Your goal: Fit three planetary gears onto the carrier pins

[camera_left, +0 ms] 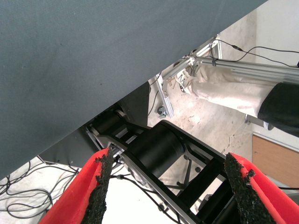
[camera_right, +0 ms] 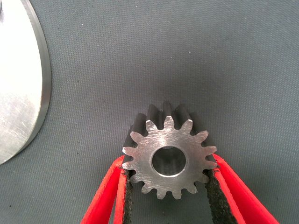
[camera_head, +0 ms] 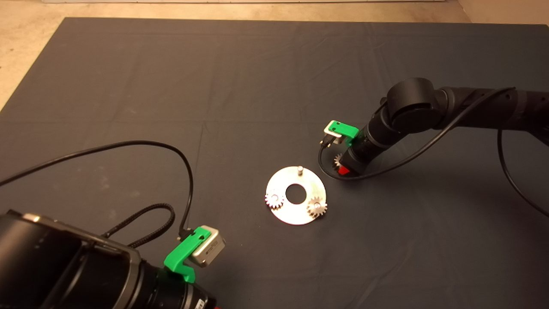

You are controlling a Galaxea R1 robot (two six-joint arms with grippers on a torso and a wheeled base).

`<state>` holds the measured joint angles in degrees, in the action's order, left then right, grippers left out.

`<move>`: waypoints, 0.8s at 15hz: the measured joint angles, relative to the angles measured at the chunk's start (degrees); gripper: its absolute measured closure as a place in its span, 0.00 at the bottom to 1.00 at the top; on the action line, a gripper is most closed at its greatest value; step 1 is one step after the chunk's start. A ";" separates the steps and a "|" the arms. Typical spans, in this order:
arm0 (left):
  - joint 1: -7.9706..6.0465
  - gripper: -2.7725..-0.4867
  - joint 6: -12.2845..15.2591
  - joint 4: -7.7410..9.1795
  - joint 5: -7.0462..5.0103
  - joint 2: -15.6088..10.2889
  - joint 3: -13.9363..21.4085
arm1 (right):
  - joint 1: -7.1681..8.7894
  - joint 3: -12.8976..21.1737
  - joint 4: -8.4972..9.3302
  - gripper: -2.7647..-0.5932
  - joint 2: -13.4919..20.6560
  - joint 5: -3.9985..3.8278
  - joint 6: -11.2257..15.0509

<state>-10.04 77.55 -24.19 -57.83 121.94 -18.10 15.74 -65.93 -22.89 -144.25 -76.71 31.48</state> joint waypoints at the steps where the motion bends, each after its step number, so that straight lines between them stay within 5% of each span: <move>1: -0.01 0.49 0.01 -0.01 0.04 0.00 0.00 | -0.01 0.50 0.07 0.85 0.53 0.03 0.00; 9: -0.01 0.49 0.01 -0.01 1.06 0.30 0.00 | 0.00 7.21 1.05 0.89 3.48 -0.43 0.20; 12: -0.01 0.49 0.00 -0.01 1.11 0.60 0.00 | 1.30 10.53 1.27 0.89 3.12 -0.54 2.60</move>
<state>-10.06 77.55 -24.20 -56.72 122.54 -18.10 17.04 -55.40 -21.63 -141.12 -77.25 34.08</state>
